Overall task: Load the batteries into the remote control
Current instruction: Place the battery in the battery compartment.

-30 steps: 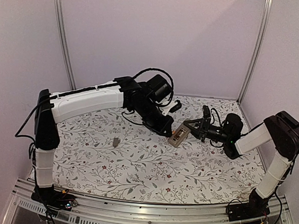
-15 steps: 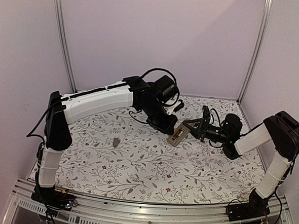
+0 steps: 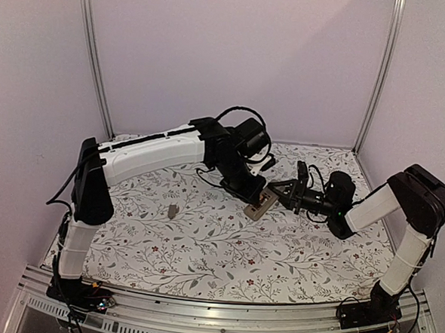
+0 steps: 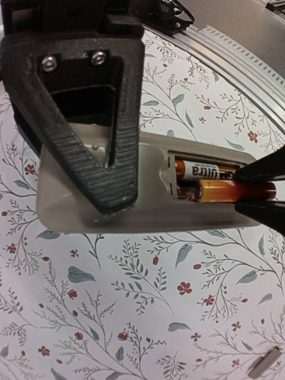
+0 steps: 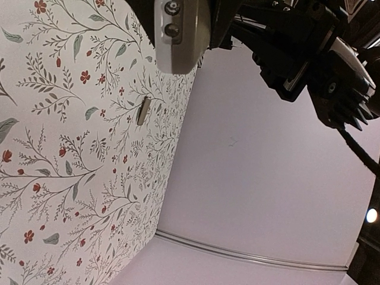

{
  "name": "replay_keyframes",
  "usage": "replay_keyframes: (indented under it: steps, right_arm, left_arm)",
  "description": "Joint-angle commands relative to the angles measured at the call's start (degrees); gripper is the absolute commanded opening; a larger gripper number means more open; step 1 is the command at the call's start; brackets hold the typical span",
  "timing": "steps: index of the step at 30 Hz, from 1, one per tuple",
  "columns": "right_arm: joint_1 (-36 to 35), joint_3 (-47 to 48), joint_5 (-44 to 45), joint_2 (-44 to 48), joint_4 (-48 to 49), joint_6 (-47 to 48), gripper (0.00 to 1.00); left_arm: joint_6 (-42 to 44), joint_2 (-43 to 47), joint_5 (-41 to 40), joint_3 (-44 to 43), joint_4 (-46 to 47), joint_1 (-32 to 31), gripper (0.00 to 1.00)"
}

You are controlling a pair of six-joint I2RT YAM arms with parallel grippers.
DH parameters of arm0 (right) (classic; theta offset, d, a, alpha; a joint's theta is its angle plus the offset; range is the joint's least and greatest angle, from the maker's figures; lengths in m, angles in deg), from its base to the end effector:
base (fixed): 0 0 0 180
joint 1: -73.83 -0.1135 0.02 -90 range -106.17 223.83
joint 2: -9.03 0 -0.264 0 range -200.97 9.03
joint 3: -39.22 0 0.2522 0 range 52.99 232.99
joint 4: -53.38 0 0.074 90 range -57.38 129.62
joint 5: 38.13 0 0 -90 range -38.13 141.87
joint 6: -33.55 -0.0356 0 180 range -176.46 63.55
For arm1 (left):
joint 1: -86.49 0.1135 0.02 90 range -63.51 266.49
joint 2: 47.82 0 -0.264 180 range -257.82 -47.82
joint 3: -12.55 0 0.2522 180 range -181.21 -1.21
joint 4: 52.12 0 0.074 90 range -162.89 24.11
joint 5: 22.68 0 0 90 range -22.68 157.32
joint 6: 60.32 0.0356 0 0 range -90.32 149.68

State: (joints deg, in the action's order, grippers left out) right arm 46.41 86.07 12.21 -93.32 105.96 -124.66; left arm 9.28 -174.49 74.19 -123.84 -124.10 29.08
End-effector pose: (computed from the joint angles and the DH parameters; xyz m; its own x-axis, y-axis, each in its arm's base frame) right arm 0.2741 0.1678 0.1584 -0.8713 0.3533 -0.3405 -0.2996 0.1665 0.9394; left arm 0.2534 -0.4043 0.2711 -0.7489 0.5289 -0.3994 0.6460 0.7172 -0.2615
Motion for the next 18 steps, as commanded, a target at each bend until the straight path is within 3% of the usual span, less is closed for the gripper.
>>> replay_keyframes:
  steps: [1, 8, 18]
  right_arm:
    - [-1.68, 1.92, 1.47, -1.63, 2.45, -0.81, 0.0]
    - [-2.76, 3.27, 2.29, -2.94, 3.1, -1.76, 0.0]
    - [-3.67, 4.35, 2.84, -3.73, 2.97, -2.08, 0.0]
  left_arm:
    - [-0.17, -1.46, -1.88, -1.1, -2.47, -0.78, 0.11]
    - [-0.42, -0.89, -6.43, 0.13, -4.43, -0.74, 0.11]
    - [-1.31, -0.94, -6.69, 0.92, -4.79, -0.54, 0.19]
